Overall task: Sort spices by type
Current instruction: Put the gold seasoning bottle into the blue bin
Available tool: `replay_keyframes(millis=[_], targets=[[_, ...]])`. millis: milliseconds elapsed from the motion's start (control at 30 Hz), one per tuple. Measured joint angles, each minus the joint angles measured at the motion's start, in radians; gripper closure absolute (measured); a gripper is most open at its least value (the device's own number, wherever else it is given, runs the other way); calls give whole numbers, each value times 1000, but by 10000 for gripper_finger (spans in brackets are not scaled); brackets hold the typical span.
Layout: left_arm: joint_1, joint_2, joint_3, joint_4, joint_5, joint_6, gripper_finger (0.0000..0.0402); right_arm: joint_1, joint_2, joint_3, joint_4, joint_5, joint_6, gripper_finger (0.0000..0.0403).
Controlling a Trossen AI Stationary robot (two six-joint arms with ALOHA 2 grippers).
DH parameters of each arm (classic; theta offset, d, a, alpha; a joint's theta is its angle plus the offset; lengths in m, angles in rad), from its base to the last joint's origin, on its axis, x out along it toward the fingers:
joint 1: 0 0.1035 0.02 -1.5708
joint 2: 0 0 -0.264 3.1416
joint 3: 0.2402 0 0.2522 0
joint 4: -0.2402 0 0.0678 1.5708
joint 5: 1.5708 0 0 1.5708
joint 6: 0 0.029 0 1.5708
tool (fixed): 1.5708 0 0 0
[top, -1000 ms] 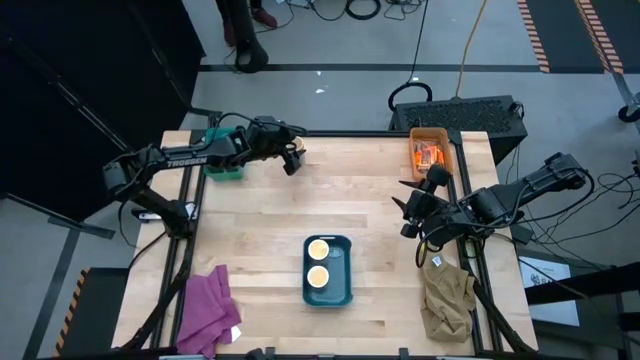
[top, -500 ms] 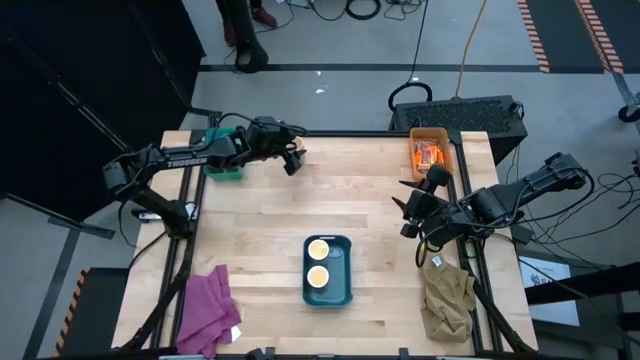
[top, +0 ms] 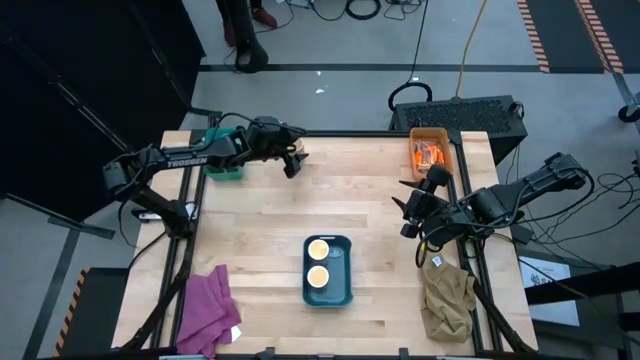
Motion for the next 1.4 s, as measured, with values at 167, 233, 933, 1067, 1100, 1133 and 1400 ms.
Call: replay_keyframes(millis=[167, 233, 933, 1067, 1100, 1133, 1400], targets=[[0, 0, 0, 0, 22, 4, 84, 0, 0, 0, 0, 0, 0, 209], [0, 0, 0, -2, 32, 4, 84, 0, 0, 0, 0, 0, 0, 209], [-47, 0, -1, -11, -7, 10, 9, 0, 0, 0, 0, 0, 3, 209], [-48, 0, -1, -4, -59, 6, 8, 0, 0, 0, 0, 0, 3, 209], [-48, 0, -1, -9, -60, 6, 9, 0, 0, 0, 0, 0, 3, 209], [-48, 0, -1, -12, -60, 6, 10, 0, 0, 0, 0, 0, 3, 209], [-27, 0, -1, -39, -114, -30, 10, 0, 0, 0, 0, 0, 3, 209]])
